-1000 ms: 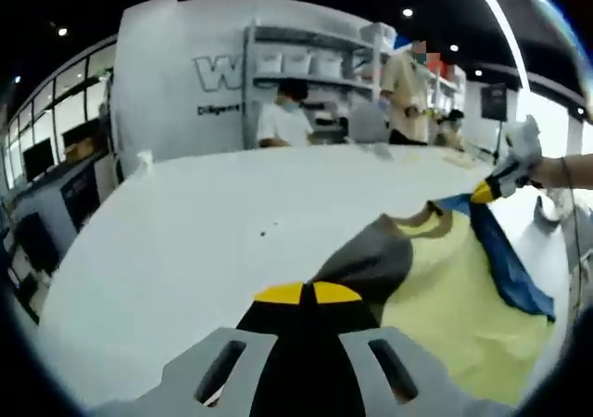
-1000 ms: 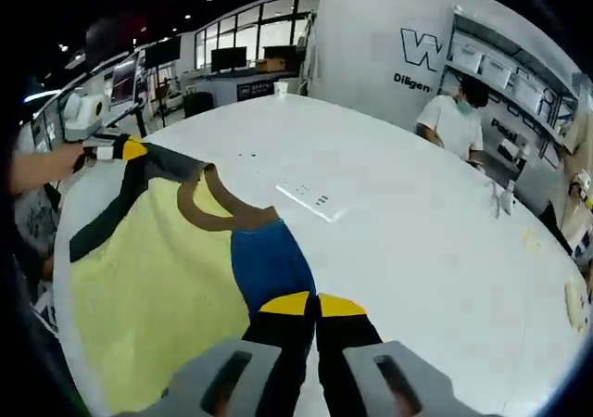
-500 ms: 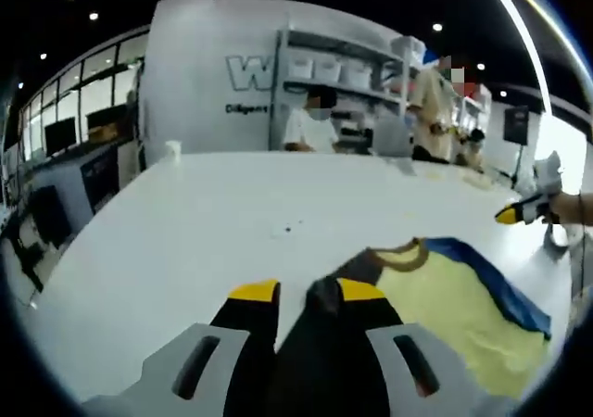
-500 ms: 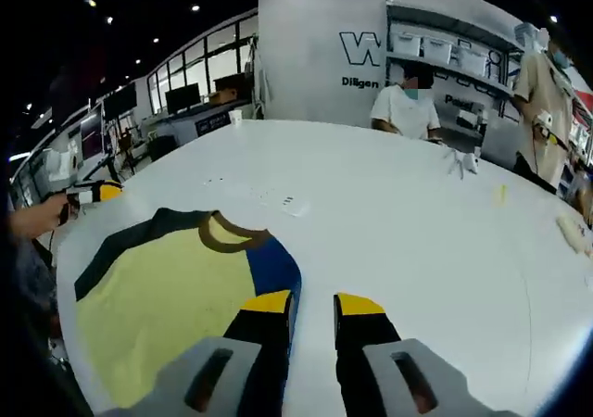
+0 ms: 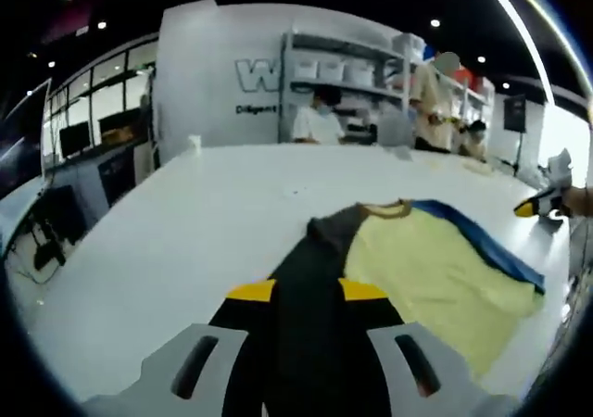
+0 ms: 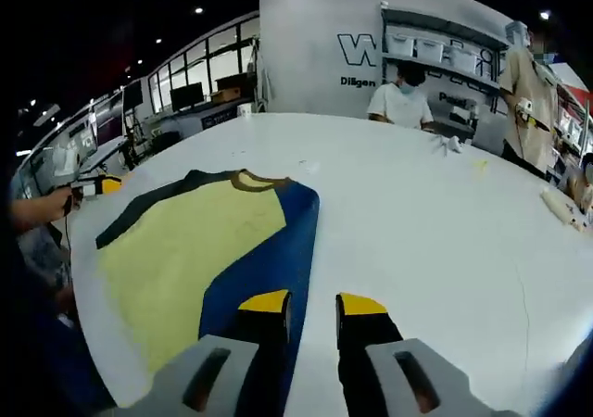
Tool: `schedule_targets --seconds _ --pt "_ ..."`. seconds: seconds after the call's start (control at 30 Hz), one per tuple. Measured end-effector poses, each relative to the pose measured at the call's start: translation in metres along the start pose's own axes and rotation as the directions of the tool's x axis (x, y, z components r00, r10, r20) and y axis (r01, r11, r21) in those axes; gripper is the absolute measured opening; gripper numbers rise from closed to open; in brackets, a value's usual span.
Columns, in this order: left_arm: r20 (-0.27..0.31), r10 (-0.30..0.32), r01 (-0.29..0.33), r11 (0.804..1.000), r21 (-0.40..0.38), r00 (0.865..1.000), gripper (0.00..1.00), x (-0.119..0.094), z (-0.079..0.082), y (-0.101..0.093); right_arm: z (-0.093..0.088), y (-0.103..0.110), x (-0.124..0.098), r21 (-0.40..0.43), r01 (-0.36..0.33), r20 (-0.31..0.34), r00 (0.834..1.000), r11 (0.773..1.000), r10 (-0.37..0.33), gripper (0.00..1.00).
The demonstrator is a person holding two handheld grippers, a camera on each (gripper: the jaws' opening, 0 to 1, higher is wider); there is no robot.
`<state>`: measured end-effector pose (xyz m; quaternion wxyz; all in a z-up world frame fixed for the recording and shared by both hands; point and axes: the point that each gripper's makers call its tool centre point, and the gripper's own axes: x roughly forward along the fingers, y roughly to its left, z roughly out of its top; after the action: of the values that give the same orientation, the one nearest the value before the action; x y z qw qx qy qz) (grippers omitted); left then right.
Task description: Fold the garment on the visible template until the final outline fits inside the template.
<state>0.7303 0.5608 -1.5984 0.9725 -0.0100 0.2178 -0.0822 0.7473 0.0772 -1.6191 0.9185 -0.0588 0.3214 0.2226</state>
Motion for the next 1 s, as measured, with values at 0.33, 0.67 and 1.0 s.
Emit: schedule_targets --seconds 0.33,0.67,1.0 --pt "0.019 0.019 -0.019 1.000 -0.001 1.000 0.23 -0.047 -0.014 -0.010 -0.059 0.065 -0.050 -0.312 -0.106 -0.063 0.994 0.944 0.091 0.15" --pt "0.014 0.011 -0.011 1.000 0.002 1.000 0.24 -0.067 -0.027 -0.022 -0.098 0.111 -0.050 -0.410 -0.037 -0.085 0.996 0.911 0.002 0.14" --pt "0.033 0.031 -0.031 1.000 -0.003 0.999 0.24 -0.082 -0.025 -0.019 -0.111 0.106 -0.039 -0.476 0.002 -0.083 0.995 0.880 -0.047 0.11"
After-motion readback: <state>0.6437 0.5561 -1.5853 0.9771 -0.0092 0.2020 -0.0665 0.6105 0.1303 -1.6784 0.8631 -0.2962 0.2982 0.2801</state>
